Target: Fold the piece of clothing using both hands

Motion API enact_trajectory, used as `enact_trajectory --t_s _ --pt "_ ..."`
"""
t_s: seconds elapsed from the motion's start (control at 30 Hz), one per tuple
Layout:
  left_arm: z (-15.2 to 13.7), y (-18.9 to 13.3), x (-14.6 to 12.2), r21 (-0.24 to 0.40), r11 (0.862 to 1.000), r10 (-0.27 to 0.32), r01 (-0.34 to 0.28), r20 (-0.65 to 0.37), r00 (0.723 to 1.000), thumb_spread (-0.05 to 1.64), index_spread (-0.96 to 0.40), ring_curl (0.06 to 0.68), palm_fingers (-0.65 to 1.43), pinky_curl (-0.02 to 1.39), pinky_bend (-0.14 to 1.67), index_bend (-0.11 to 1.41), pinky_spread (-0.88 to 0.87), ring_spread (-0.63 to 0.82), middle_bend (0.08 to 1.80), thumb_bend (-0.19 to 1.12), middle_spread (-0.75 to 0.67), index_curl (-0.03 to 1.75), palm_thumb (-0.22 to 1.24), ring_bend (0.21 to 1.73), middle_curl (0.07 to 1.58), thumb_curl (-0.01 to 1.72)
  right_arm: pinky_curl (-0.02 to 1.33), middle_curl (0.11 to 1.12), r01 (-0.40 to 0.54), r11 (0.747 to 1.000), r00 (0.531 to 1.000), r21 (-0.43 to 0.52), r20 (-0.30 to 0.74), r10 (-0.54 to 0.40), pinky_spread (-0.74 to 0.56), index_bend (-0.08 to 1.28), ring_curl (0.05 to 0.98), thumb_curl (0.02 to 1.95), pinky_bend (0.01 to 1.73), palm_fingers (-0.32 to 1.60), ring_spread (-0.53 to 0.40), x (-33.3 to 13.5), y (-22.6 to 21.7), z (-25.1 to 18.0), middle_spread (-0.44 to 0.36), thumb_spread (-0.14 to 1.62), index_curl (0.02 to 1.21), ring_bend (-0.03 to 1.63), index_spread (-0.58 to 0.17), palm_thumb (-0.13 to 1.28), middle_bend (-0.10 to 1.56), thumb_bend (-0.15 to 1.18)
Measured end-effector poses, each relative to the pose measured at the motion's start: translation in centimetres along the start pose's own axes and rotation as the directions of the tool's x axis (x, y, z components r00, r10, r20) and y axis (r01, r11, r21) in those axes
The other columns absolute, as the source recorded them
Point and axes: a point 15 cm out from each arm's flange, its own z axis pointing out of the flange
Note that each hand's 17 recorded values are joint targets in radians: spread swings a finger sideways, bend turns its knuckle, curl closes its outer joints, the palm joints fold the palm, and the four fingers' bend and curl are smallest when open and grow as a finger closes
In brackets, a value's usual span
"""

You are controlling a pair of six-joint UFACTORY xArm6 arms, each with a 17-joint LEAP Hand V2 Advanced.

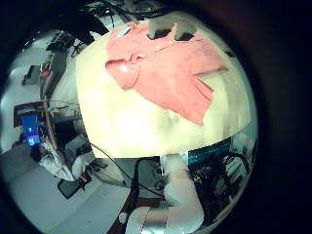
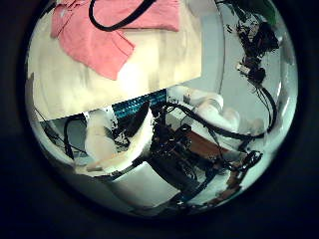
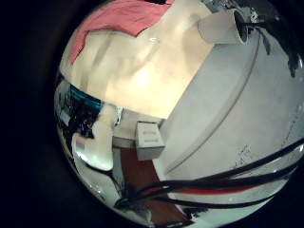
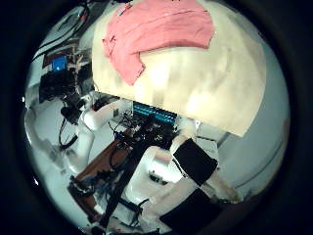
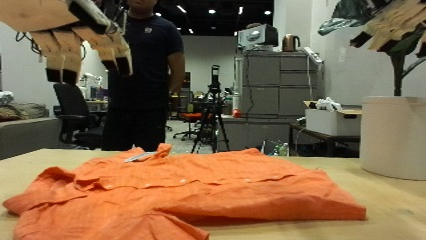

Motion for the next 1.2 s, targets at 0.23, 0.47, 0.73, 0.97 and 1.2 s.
enact_trajectory --t_s 0.23,0.47,0.73,0.97,1.2 --pt "1.0 -0.3 0.5 -0.007 1.0 0.014 -0.014 0.0 1.0 1.06 0.01 0.221 0.22 0.26 0.18 0.18 0.44 0.46 0.22 -0.02 0.17 0.36 0.35 0.35 0.37 0.29 0.32 0.28 -0.004 1.0 1.0 -0.018 0.004 0.004 0.38 0.17 0.267 0.24 0.36 0.03 0.255 0.0 -0.4 0.4 0.128 1.3 0.3 0.27 -0.309 0.6 0.18 -0.01" --pt "1.4 -0.5 1.1 -0.013 1.0 0.013 -0.013 0.005 1.0 1.06 0.01 0.22 0.22 0.26 0.18 0.18 0.44 0.46 0.22 -0.02 0.16 0.36 0.35 0.35 0.36 0.29 0.32 0.28 0.0 1.0 1.0 -0.025 0.005 0.0 0.38 0.17 0.266 0.24 0.36 0.03 0.255 0.2 -1.1 0.5 0.133 1.3 0.3 0.27 -0.305 0.6 0.18 -0.01" --pt "1.5 -0.6 1.3 -0.014 1.0 0.009 -0.009 0.002 1.0 1.06 0.01 0.219 0.22 0.26 0.19 0.18 0.44 0.46 0.21 -0.02 0.16 0.36 0.35 0.35 0.36 0.29 0.32 0.28 0.001 1.0 1.0 -0.031 0.006 -0.001 0.38 0.17 0.265 0.24 0.35 0.03 0.255 0.2 -1.4 0.5 0.134 1.3 0.3 0.27 -0.305 0.6 0.18 -0.01" --pt "2.5 -0.7 2.2 -0.027 0.999 0.029 -0.029 0.0 1.0 1.06 0.01 0.219 0.22 0.26 0.18 0.18 0.44 0.46 0.21 -0.02 0.16 0.36 0.35 0.36 0.36 0.29 0.32 0.29 0.0 1.0 1.0 -0.028 0.005 0.0 0.38 0.17 0.264 0.24 0.35 0.03 0.255 0.3 -1.4 0.5 0.134 1.3 0.3 0.27 -0.304 0.6 0.18 -0.01" --pt "5.0 -0.8 3.6 -0.067 0.995 0.077 -0.075 0.027 0.997 1.06 0.02 0.22 0.21 0.26 0.19 0.17 0.44 0.45 0.21 -0.02 0.16 0.35 0.35 0.36 0.36 0.29 0.32 0.28 0.001 0.999 1.0 -0.04 0.008 -0.001 0.38 0.17 0.263 0.24 0.34 0.04 0.255 0.4 -1.8 0.7 0.134 1.3 0.3 0.27 -0.298 0.6 0.18 -0.01"
